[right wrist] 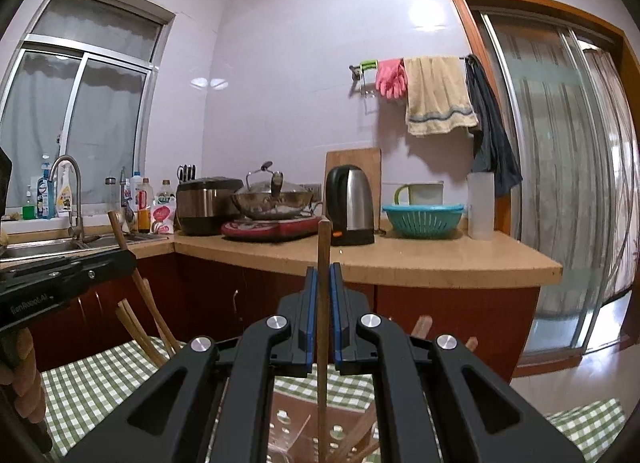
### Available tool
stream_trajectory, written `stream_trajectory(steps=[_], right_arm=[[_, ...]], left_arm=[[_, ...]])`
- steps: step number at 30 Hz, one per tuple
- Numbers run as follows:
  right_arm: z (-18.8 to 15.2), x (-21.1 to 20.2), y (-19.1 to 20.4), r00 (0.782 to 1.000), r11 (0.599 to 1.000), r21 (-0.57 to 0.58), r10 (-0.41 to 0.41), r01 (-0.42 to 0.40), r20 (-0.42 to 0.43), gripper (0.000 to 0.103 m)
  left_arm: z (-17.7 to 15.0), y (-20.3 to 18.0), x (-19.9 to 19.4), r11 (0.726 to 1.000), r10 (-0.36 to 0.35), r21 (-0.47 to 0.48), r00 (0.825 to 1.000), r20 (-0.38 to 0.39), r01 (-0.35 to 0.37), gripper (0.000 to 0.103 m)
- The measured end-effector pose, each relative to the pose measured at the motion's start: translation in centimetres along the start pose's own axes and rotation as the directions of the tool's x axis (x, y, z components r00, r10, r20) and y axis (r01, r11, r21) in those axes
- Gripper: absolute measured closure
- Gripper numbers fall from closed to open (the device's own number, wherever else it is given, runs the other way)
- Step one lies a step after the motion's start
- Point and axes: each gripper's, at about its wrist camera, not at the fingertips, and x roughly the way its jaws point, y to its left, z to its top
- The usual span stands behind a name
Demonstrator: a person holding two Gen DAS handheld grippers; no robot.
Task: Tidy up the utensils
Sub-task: 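Carry the upright chopsticks with both tools over the beige caddy, then lower the chopsticks into the caddy and open both tools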
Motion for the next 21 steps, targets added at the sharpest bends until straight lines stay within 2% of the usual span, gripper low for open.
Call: stream_trajectory(steps=[10,16,17,19,20,21], right_arm=[[-1.3,0.1,0.7,0.999,0.999,-0.031,-0.011,0.01,-0.051,0.096],[-1.3,0.1,0.5,0.998,1.0,-0.022,-0.019,0.017,-0.065,0.095],[-1.2,0.2,0.5,0.998,0.999,-0.025,-0.021,0.02,-0.067,0.092],[-1.3,0.2,0.7,0.997,0.999,-0.029,-0.022,0.02,-0.07,0.077],[-1.3,0.1,0.8,0.997,0.999,-0.032,-0.026,0.024,-0.067,0.064],[-1.3,0.0,0.8,0.998,0.999,-0.033,-0.029,0.027,-0.063,0.057]], left_arm=[[-2.2,0.3,1.7,1.0,0.006,-0.005,0.998,-0.07,-0.007,0.096],[-2.7,0.3,2.0,1.0,0.016,0.006,0.997,-0.081,-0.015,0.095],[-2.7,0.3,2.0,1.0,0.015,0.006,0.997,-0.082,-0.014,0.094],[-2.6,0.3,2.0,1.0,0.011,0.008,0.996,-0.083,-0.011,0.09],[-2.6,0.3,2.1,1.0,0.007,0.01,0.996,-0.083,-0.006,0.082],[-2.6,0.1,2.0,1.0,0.008,0.014,0.997,-0.081,-0.007,0.067]])
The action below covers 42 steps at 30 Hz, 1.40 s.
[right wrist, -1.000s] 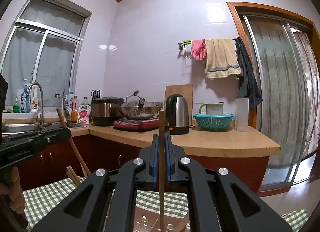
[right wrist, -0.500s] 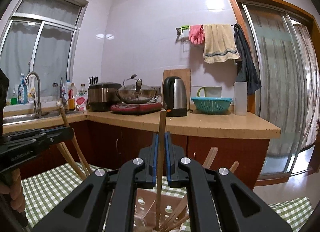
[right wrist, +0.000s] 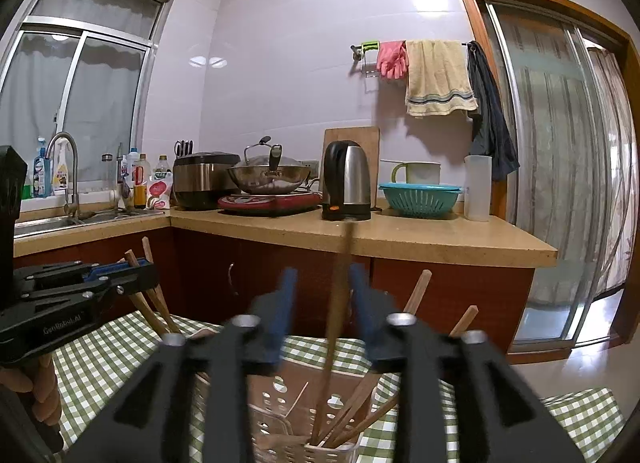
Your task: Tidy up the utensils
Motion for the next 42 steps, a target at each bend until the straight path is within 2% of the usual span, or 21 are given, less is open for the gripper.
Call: stream_trajectory(steps=[2,6,16,24,35,42], right_arm=[[-0.1,-0.3,0.2,1.0,1.0,-0.005,-0.007,0.007,0.01,0.05],[0.0,-0.7,0.4,1.0,1.0,-0.008,-0.011,0.011,0.016,0.037],[0.1,-1.3,0.4,1.0,1.0,0.0,-0.026,0.026,0.007,0.029],[0.5,-2.3,0.1,0.998,0.998,0.029,-0.062,0.062,-0.008,0.022],[1.5,-4.8,-0.5,0.993,0.99,0.068,-0.12,0.121,-0.022,0.018],[1.6,-7.4,-0.2,0.99,0.987,0.088,-0.132,0.135,-0.042,0.018]], left_arm=[[0.0,-0.2,-0.4,1.0,0.02,0.004,0.999,0.026,-0.02,0.051],[0.1,-0.4,-0.6,1.0,0.021,0.009,0.999,0.032,-0.022,0.048],[0.4,-0.9,-0.8,1.0,0.01,0.01,0.999,0.037,-0.01,0.035],[0.6,-1.6,-1.4,1.0,0.023,0.014,0.998,0.061,-0.024,0.014],[1.8,-2.5,-3.6,0.998,0.047,0.032,0.994,0.099,-0.051,0.01],[1.4,-2.3,-6.9,0.994,0.108,0.018,0.99,0.095,-0.11,0.009]])
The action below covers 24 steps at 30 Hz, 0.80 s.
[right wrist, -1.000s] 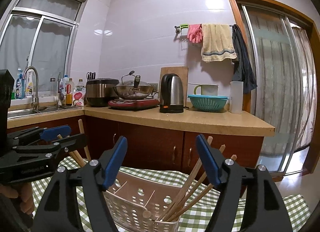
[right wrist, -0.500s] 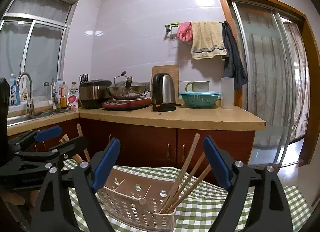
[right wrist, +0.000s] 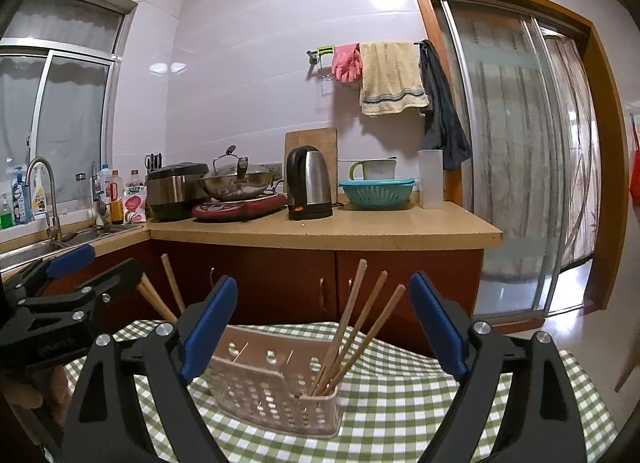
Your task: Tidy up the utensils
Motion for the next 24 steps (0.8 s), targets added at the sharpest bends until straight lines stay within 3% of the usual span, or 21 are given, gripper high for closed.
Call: stream_trajectory(steps=[10,24], right_arm=[[-0.9,-4.2,0.7,0.999,1.0,0.012,-0.01,0.01,-0.045,0.018],[-1.2,-8.8,1.5,0.998,0.999,0.003,-0.045,0.046,-0.031,0.018]], left_arm=[[-1.9,1.3,-6.1,0.997,0.058,-0.042,0.998,-0.025,-0.059,0.008],[-2.4,1.7,-12.1,0.993,0.108,-0.046,0.994,0.005,-0.108,0.006]])
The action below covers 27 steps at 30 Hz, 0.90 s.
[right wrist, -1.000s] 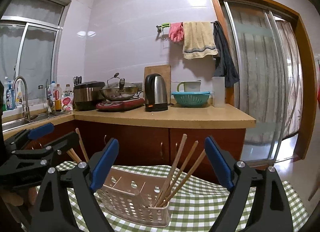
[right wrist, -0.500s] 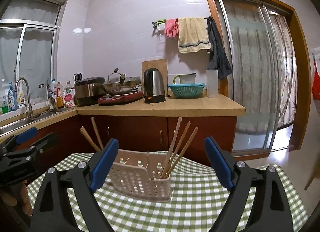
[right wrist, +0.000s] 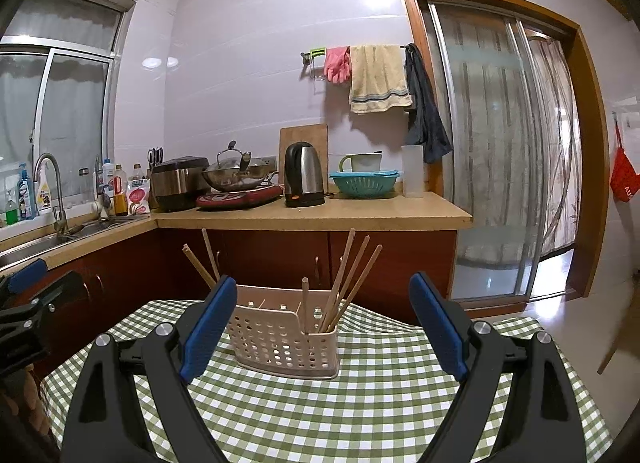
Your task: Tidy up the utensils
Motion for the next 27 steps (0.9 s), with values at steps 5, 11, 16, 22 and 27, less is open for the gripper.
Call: stream_trajectory(steps=[5,11,16,22,27], right_arm=[[-0.2,-0.7,0.0,1.0,1.0,-0.002,-0.001,0.001,0.001,0.018],[-0.3,-1.6,0.0,1.0,1.0,-0.005,-0.002,0.002,0.011,0.018],[-0.1,-2.0,0.0,1.0,1.0,-0.005,-0.004,0.004,0.023,0.018],[-0.1,-2.1,0.1,1.0,1.0,-0.005,-0.003,0.003,0.022,0.018],[-0.1,-2.1,0.2,1.0,1.0,-0.006,-0.003,0.003,0.022,0.018]], left_arm=[[-0.3,0.0,-0.9,1.0,0.0,-0.008,1.0,0.0,0.0,0.006],[-0.2,-0.3,-1.5,1.0,-0.002,-0.001,1.0,0.012,0.002,0.006],[-0.3,-0.3,-1.6,1.0,-0.003,-0.001,1.0,0.013,0.003,0.006],[-0.3,-0.3,-1.7,1.0,-0.003,-0.001,1.0,0.013,0.003,0.006],[-0.4,-0.3,-1.6,1.0,-0.004,-0.002,1.0,0.013,0.004,0.006]])
